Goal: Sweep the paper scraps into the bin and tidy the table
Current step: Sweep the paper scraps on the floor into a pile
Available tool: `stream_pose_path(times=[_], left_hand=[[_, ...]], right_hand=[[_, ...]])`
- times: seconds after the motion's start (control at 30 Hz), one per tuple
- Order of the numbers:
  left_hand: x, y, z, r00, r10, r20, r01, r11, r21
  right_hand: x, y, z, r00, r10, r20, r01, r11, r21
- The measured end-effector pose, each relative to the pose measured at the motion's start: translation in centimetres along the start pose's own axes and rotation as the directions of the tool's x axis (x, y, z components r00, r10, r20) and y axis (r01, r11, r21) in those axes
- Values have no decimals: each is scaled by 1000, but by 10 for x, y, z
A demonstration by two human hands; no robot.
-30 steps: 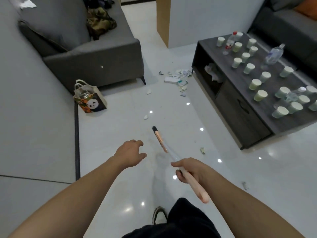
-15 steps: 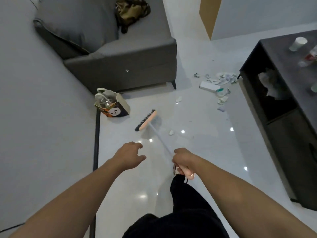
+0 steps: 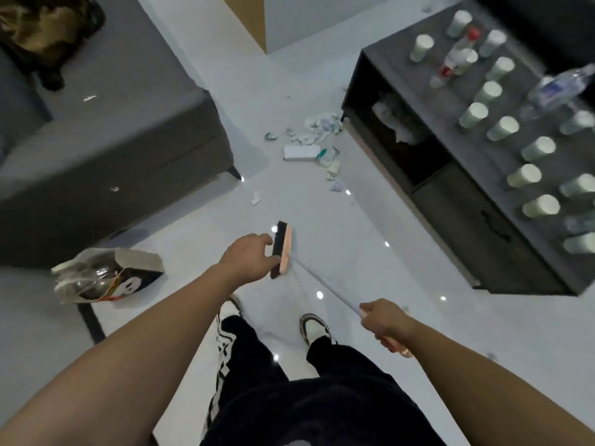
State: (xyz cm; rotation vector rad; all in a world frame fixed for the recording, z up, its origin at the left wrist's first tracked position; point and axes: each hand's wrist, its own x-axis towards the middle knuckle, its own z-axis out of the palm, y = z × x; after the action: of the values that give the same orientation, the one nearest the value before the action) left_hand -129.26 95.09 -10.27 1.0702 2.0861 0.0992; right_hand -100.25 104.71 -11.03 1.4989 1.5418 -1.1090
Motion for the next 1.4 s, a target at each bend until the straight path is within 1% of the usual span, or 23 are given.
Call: stream_pose_path(times=[0.07,0.17,0.27,0.33,0.4,0.47,0.57,0.67,0.77,0.8,0.83,0.87,0.9,0.93,0.97,1.03,1.1,1.17,1.2,1.27,1.3,1.37,1.4], left_hand=[[19,10,-13,996,85,40,-85,996,-12],[35,11,-36,977,186,102,-193,979,60],[49,-1,-67,966,228,122,-242,963,115],[56,-13,-85,967,231,112,-244,962,125],[61,-24,-99,970,224,98,-235,964,121],[64,-36,-108,973,215,79,-223,969,109],[67,-56,-123,979,194,66,-199,975,94],[66,-80,-138,987,156,47,-159,984,80],[68,-102,-152,993,119,6,-119,990,78],[69,-108,-157,995,100,-5,-99,992,76],[71,-114,-162,997,77,-17,-76,994,78],[73,-119,-167,998,53,-30,-50,995,86],[75,-124,-172,999,26,-44,-22,995,96],[77,-128,-177,999,-2,-54,8,994,109],[79,-131,-182,998,-27,-54,34,992,124],[88,-132,-192,998,-64,-26,67,985,160],[103,-128,-199,997,-80,-1,78,978,194],[123,-116,-204,997,-75,20,69,975,213],[134,-109,-205,997,-65,36,56,973,223],[157,-92,-206,996,-47,80,26,969,244],[169,-82,-206,994,-40,102,14,968,249],[194,-60,-207,991,-24,133,-10,967,254],[206,-48,-208,990,-15,142,-21,968,249]], right_hand=[[-12,-2,8,997,65,-29,-65,998,4],[-34,-17,24,984,165,-70,-167,986,-23],[-51,-49,37,962,243,-128,-249,968,-33],[-58,-74,49,959,246,-143,-253,967,-33],[-62,-97,56,967,202,-152,-202,979,15],[-65,-120,53,978,113,-174,-108,993,39],[-60,-157,41,983,-28,-183,37,998,45],[-46,-205,24,979,-105,-173,124,987,101],[-14,-252,12,987,-115,-109,135,971,198],[0,-265,11,994,-87,-73,103,961,258],[16,-279,9,1000,-16,-15,21,941,339],[30,-293,7,994,71,79,-98,899,426],[40,-305,4,974,147,171,-211,859,466],[52,-315,0,951,187,246,-287,831,477],[66,-325,-3,942,180,285,-299,837,459],[82,-342,-7,934,125,334,-266,869,418],[96,-356,-10,933,48,356,-229,844,486],[108,-362,-15,939,-10,343,-206,781,589],[111,-360,-19,948,0,317,-205,762,614],[118,-347,-33,978,35,204,-154,783,603],[120,-337,-44,988,26,152,-112,798,593],[123,-310,-67,995,40,86,-83,803,590],[121,-294,-78,995,69,71,-97,823,559]])
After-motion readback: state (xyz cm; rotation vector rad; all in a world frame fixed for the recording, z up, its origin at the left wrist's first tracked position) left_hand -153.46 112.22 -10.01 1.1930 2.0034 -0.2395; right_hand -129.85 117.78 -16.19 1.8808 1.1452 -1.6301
